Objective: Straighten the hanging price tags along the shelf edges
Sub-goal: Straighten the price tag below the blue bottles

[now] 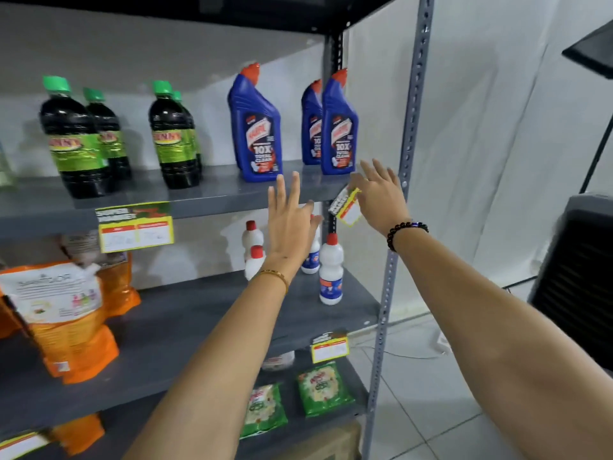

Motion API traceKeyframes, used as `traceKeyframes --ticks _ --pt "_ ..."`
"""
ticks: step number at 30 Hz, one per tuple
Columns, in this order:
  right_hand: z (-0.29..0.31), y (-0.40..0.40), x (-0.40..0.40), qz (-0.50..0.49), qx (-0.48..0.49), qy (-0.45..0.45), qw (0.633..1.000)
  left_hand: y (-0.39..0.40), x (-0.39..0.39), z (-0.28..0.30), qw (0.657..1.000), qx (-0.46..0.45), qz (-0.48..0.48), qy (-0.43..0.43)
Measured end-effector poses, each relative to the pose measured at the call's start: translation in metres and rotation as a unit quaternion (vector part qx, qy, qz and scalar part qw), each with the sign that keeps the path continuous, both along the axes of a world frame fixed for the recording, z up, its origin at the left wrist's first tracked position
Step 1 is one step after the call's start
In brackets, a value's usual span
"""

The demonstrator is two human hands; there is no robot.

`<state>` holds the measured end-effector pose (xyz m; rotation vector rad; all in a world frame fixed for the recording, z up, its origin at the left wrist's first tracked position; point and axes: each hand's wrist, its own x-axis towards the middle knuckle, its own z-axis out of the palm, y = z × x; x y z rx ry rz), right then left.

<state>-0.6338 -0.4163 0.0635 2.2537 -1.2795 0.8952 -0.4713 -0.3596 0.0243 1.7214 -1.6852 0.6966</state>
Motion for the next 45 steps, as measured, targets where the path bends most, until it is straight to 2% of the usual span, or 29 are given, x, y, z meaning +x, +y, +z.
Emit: traceKeyframes --ticks 7,11,21,27,30,33,36,41,45 --pt "0.016 -0.054 -0.027 0.051 -0.032 0.125 0.99 -0.038 -0.044 0.002 0.995 0.018 0.077 0.063" --pt "0.017 -0.068 -0.019 0.072 -0.042 0.151 0.985 -0.047 -0.053 0.0 0.987 0.051 0.129 0.077" --pt "0.019 -0.08 -0.007 0.072 -0.071 0.111 0.989 -0.057 -0.057 0.009 0.98 0.012 0.141 0.141" --pt "0.019 -0.076 -0.013 0.074 -0.066 0.112 0.989 -0.054 -0.06 0.01 0.985 -0.011 0.111 0.13" --pt "0.014 -0.075 -0.022 0.089 -0.061 0.085 0.991 -0.05 -0.06 0.014 0.99 -0.025 0.104 0.089" --pt "0.008 -0.073 -0.03 0.127 -0.028 0.025 0.991 -0.044 -0.052 0.018 0.994 -0.038 0.088 0.053" --pt "0.003 -0.07 -0.024 0.185 0.031 -0.005 0.982 -0.036 -0.035 0.02 0.996 -0.012 0.08 0.027" --pt "-0.009 -0.064 0.002 0.225 0.131 -0.011 0.966 -0.027 -0.004 0.023 0.991 0.087 0.079 0.058" --pt "-0.017 -0.062 0.011 0.222 0.141 -0.05 0.964 -0.025 0.002 0.024 0.991 0.082 0.079 0.068"
